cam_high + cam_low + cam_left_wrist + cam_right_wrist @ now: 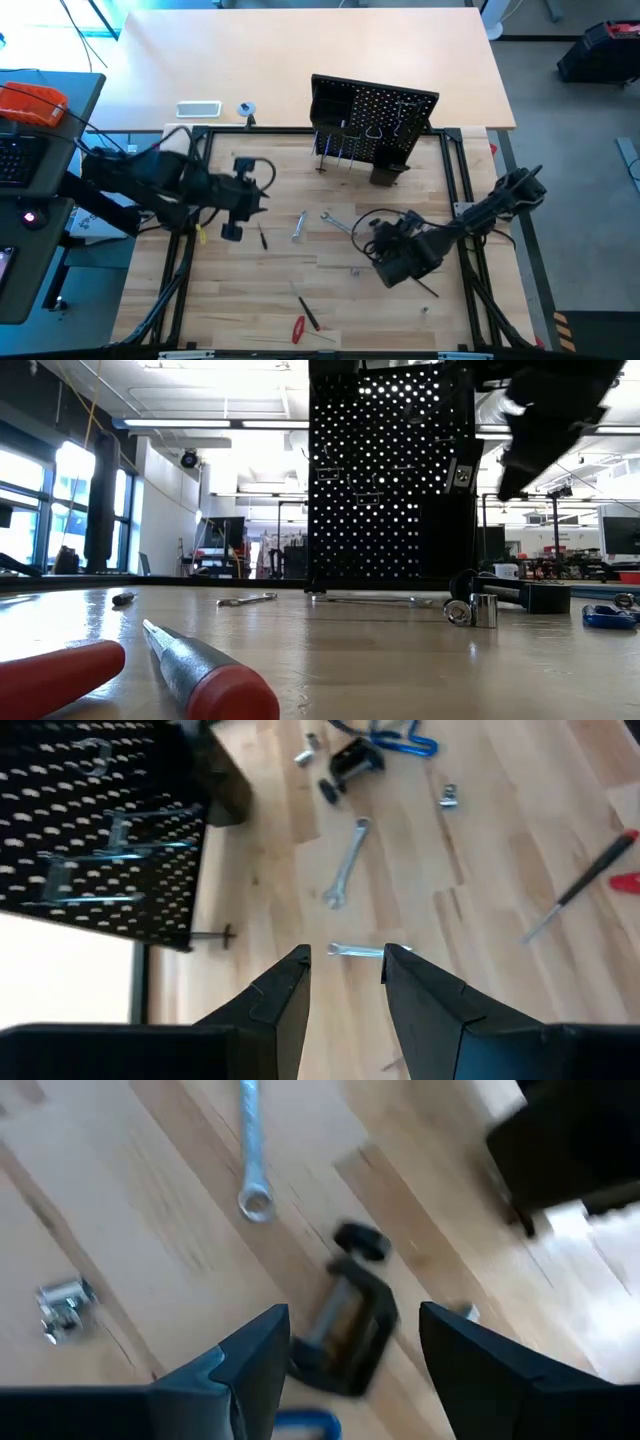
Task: Hang tools onto peg board
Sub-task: Hang the black universal C-clamp mount onto the pegboard
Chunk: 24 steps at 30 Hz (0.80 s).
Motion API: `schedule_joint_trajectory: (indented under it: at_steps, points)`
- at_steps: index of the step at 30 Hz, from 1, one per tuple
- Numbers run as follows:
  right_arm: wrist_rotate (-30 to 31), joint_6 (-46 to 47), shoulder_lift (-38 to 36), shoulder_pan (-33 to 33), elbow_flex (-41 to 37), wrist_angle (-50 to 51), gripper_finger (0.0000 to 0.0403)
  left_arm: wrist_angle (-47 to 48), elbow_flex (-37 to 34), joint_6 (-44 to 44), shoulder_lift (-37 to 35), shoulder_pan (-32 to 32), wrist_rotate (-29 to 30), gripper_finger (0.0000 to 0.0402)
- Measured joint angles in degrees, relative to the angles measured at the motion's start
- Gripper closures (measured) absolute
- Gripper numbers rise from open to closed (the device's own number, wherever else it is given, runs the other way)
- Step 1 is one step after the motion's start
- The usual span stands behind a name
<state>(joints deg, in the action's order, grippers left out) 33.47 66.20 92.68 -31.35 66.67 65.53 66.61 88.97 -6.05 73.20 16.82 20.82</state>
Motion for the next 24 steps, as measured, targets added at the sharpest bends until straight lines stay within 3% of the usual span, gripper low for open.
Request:
schedule_joint_trajectory:
  at_steps: [5, 14, 19, 24]
  points:
    - [-3.11, 8.51, -1.06, -3.04, 0.0, 5.93, 0.0183, -10.43, -12.14, 1.89, -3.61, 2.08, -0.33, 0.028]
    - [-6.35, 23.13, -1.06, -7.98, 0.0, 11.46, 0.0183, -40.5, -36.41, 2.87, -6.22, 4.0, -4.67, 0.028]
    - [-6.35, 28.74, -0.91, -9.11, -2.04, 9.26, 0.0183, -60.58, -48.48, 3.89, -6.2, 4.0, -6.82, 0.028]
    - [-6.64, 31.85, -0.87, -8.78, -8.77, 0.0, 0.0183, -79.25, -58.24, 5.9, -5.61, 3.91, -6.82, 0.028]
